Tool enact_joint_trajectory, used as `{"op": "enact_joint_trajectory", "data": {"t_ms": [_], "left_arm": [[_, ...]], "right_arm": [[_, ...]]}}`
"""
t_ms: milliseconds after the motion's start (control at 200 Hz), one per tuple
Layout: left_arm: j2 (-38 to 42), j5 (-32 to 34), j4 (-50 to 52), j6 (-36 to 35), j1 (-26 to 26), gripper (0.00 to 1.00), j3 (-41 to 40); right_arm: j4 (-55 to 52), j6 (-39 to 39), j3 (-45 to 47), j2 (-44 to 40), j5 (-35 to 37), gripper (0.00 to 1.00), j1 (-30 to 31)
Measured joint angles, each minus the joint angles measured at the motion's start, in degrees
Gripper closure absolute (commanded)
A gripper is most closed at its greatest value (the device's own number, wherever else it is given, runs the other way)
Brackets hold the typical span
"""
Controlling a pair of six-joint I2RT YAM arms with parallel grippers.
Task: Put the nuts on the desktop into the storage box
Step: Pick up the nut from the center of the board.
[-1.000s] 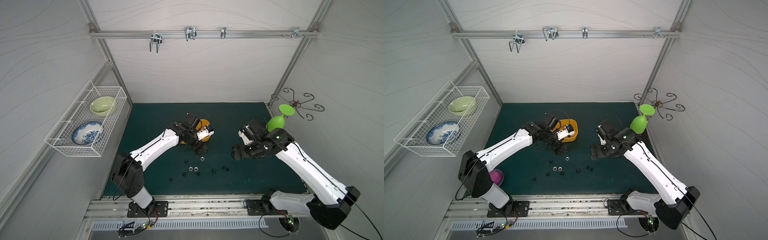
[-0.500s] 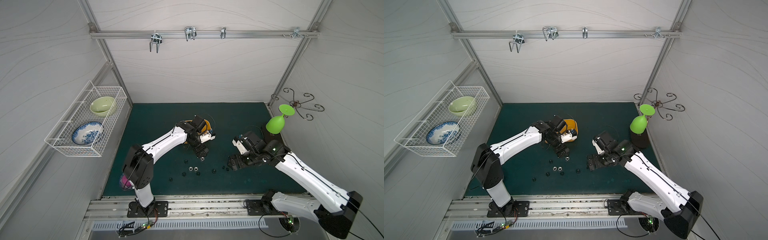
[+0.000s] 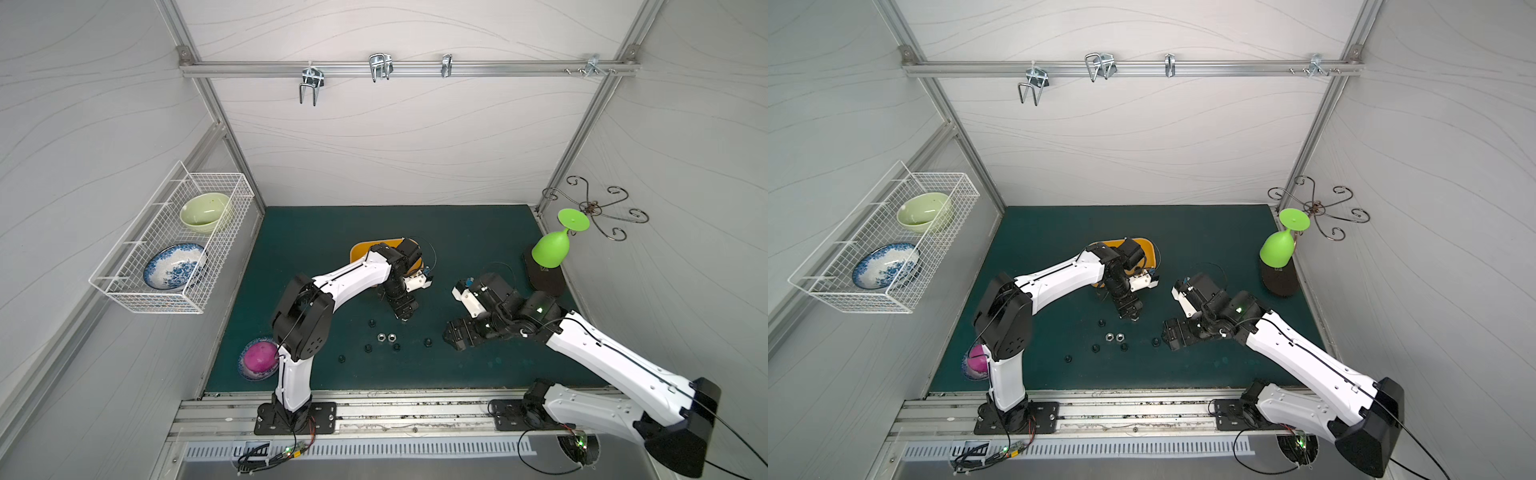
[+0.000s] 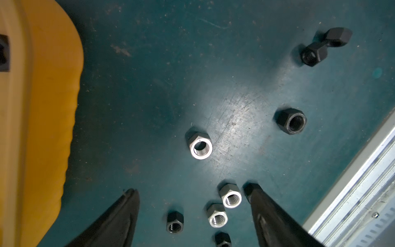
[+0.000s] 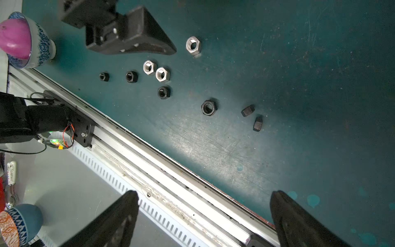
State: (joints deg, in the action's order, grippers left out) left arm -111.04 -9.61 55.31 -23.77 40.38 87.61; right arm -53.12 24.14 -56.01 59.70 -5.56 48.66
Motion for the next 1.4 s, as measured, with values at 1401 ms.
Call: {"op": "enact_joint_trajectory", "data": {"t_ms": [1401], "left_arm": [[-8.11, 3.45, -3.21, 0.33, 3.08, 0.46, -0.13]], "right_arm": [[5.53, -2.14, 4.20, -7.37, 4.07, 0.01, 5.01]]}}
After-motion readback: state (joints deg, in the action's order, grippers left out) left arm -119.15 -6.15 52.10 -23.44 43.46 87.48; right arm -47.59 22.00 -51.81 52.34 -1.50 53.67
